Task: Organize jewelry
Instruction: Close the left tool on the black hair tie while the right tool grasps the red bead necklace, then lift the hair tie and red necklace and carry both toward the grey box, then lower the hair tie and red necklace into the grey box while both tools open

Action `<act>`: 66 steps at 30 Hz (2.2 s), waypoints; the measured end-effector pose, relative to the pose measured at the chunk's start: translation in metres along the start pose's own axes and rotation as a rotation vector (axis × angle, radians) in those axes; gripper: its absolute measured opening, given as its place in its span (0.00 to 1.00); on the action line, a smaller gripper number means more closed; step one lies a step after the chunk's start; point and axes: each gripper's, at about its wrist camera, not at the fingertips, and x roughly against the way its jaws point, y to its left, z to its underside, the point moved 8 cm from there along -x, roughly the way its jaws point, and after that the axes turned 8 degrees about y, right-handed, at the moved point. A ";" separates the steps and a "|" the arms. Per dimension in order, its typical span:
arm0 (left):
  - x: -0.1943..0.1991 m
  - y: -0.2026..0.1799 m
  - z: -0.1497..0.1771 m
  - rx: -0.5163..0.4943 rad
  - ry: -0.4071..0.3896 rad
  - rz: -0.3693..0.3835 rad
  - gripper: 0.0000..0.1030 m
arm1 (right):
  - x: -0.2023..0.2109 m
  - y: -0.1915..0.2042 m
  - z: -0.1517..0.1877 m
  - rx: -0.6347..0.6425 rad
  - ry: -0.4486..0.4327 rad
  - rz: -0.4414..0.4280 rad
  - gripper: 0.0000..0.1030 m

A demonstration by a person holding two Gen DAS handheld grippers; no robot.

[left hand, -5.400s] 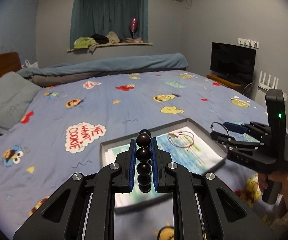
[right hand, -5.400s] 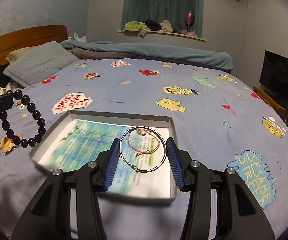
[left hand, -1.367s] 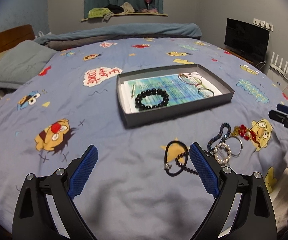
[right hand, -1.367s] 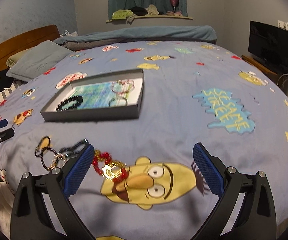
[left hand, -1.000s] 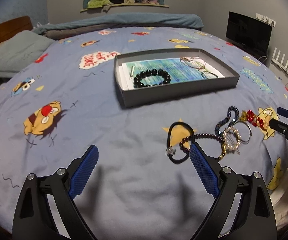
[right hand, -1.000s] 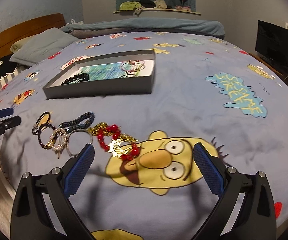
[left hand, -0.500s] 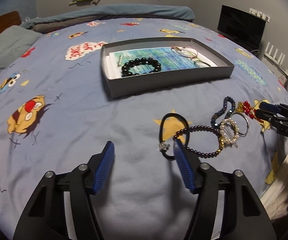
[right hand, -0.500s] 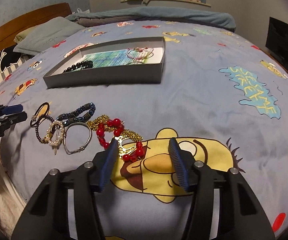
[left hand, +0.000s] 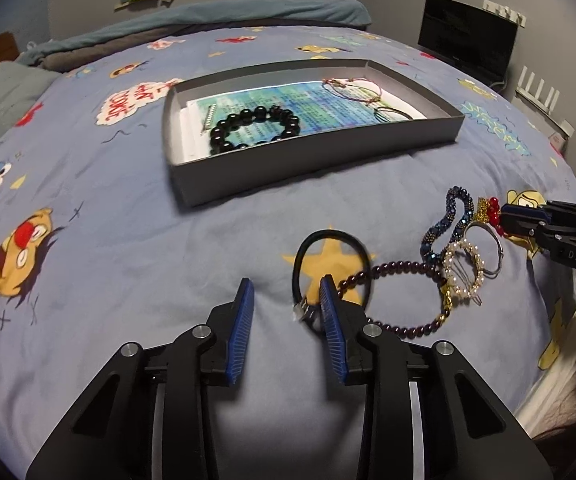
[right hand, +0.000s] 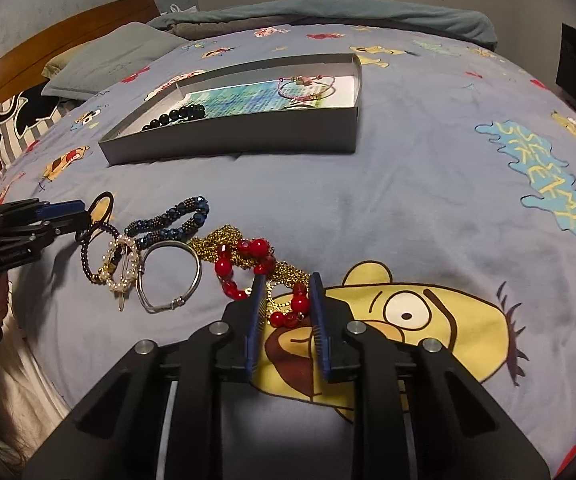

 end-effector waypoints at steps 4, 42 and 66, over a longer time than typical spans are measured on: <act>-0.010 -0.007 -0.003 -0.053 0.011 -0.032 0.32 | -0.003 -0.003 -0.001 -0.027 0.007 -0.039 0.21; 0.083 0.015 -0.102 -0.037 -0.199 -0.005 0.13 | 0.123 0.015 -0.147 0.099 -0.374 0.085 0.09; -0.056 0.062 -0.215 0.006 -0.032 0.018 0.13 | -0.017 0.059 -0.289 0.102 -0.267 0.025 0.09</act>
